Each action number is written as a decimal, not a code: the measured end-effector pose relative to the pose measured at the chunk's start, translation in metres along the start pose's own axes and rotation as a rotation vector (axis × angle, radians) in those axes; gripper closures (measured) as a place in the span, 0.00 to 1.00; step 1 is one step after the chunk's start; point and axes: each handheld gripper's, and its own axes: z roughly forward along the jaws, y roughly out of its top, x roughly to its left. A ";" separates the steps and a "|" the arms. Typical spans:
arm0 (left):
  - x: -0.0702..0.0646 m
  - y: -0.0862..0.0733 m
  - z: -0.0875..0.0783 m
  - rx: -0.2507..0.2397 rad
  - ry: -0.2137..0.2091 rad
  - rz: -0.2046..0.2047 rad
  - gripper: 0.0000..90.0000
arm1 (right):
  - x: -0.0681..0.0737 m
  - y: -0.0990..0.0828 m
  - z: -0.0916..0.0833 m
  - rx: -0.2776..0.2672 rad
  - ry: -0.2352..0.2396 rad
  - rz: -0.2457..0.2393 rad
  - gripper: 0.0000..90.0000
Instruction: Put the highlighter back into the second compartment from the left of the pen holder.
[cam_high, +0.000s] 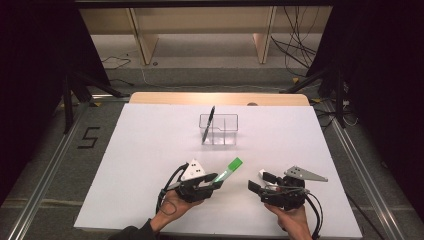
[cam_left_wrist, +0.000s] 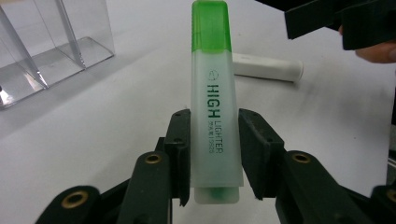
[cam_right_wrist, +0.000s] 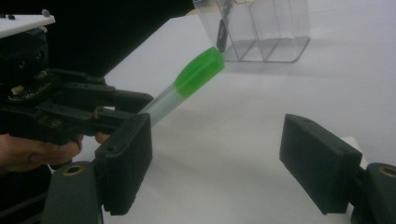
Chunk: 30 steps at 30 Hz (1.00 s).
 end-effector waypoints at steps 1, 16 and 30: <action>0.000 -0.001 0.000 -0.002 0.000 -0.002 0.73 | 0.000 0.001 0.003 0.000 0.009 0.006 0.29; -0.012 -0.005 -0.007 -0.038 0.012 0.024 0.73 | 0.014 0.010 0.038 0.017 0.140 0.106 0.34; -0.019 -0.008 -0.012 -0.068 -0.030 -0.018 0.73 | 0.015 0.012 0.055 0.021 0.244 0.263 0.50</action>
